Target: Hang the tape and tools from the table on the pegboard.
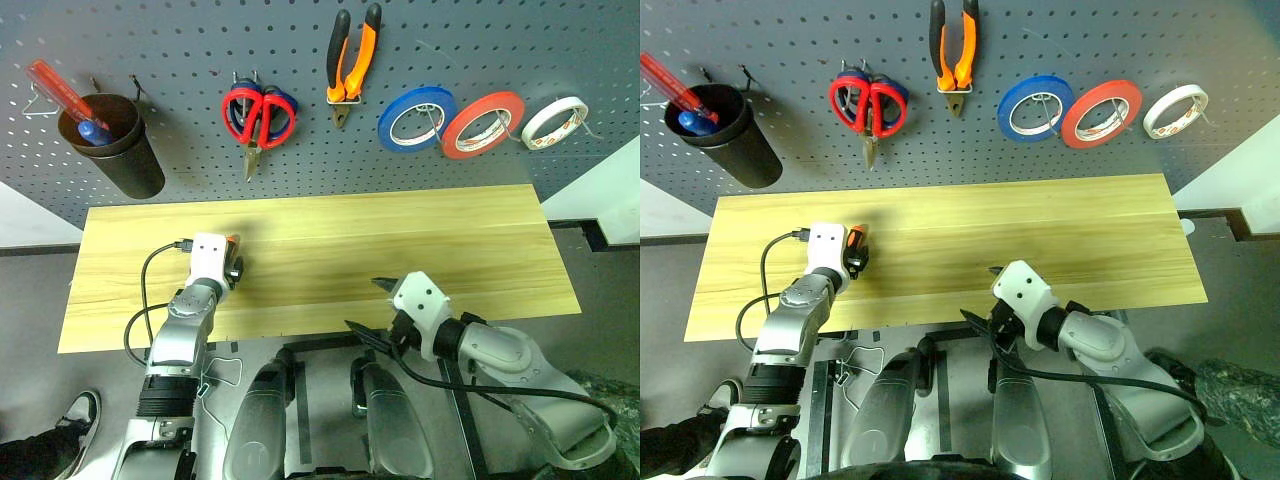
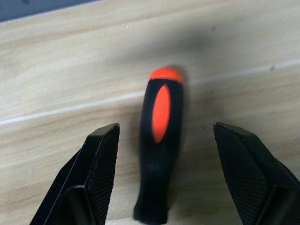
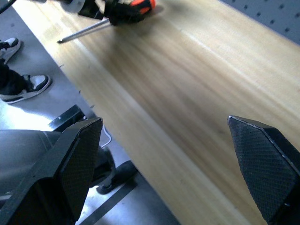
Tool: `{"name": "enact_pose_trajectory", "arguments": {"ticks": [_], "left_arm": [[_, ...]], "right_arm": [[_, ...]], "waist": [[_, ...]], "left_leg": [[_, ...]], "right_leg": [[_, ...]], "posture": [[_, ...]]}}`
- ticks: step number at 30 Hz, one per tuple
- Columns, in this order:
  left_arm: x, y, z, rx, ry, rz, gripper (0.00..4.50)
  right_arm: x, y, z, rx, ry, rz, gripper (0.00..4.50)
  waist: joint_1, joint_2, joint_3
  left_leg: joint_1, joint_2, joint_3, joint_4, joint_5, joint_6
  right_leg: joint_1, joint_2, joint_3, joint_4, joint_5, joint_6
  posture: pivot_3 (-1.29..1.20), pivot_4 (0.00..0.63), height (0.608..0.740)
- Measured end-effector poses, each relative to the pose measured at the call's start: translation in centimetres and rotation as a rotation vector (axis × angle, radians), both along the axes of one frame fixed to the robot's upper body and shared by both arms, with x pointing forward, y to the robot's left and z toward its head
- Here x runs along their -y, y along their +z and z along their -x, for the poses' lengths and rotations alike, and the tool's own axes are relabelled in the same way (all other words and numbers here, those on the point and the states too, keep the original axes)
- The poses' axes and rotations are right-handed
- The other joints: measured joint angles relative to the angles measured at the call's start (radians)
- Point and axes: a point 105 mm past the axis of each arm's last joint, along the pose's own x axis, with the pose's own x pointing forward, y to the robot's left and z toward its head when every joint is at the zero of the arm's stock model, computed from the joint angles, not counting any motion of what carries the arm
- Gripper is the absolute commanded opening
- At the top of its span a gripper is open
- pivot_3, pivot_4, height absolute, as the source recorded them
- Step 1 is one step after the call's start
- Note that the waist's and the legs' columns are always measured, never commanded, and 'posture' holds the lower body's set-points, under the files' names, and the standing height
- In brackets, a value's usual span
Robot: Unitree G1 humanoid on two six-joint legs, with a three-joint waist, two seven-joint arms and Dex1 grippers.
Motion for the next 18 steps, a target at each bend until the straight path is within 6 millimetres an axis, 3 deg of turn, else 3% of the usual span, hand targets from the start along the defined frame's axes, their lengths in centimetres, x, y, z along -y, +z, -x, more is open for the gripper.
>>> {"name": "enact_pose_trajectory", "arguments": {"ticks": [6, 7, 10, 16, 18], "left_arm": [[0.5, 0.2, -0.5, -0.009, -0.012, -0.005, 3.33], [0.5, 0.2, -0.5, -0.009, -0.014, -0.006, 3.33], [0.6, 0.2, -0.5, -0.009, -0.016, -0.006, 2.78], [1.0, 0.1, -0.5, -0.021, -0.019, -0.009, 0.96], [1.0, 0.2, -0.6, -0.020, -0.019, -0.010, 0.96]], "right_arm": [[-0.2, 6.1, 0.2, 0.155, 0.053, -0.196, 4.50], [-0.2, 6.3, 0.2, 0.157, 0.054, -0.201, 4.50], [0.0, 5.9, 0.3, 0.131, 0.051, -0.196, 4.50], [-0.1, 5.0, 0.6, 0.089, 0.047, -0.199, 4.50], [-0.3, 4.3, 0.9, 0.059, 0.056, -0.198, 4.50]], "waist": [[0.001, 0.000, 0.000], [0.001, 0.000, 0.000], [0.001, 0.000, 0.000], [0.000, 0.000, 0.000], [0.000, 0.000, 0.000]], "left_leg": [[0.000, 0.000, 0.000, -0.001, 0.000, 0.000], [0.000, 0.000, 0.000, -0.001, 0.000, 0.000], [0.000, 0.000, 0.000, -0.002, 0.000, 0.000], [0.000, 0.000, 0.000, -0.002, 0.000, 0.000], [0.000, 0.000, 0.000, -0.002, 0.000, 0.000]], "right_leg": [[0.001, 0.000, 0.001, -0.001, 0.000, 0.000], [0.001, 0.000, 0.001, -0.002, 0.000, 0.000], [0.001, -0.001, 0.001, -0.003, 0.000, 0.000], [0.001, -0.001, 0.001, -0.003, 0.000, 0.000], [0.001, -0.001, 0.001, -0.003, 0.000, 0.000]], "posture": [[-0.04, 0.381, 0.714], [-0.04, 0.381, 0.714], [-0.04, 0.379, 0.714], [-0.04, 0.380, 0.714], [-0.03, 0.379, 0.714]]}}
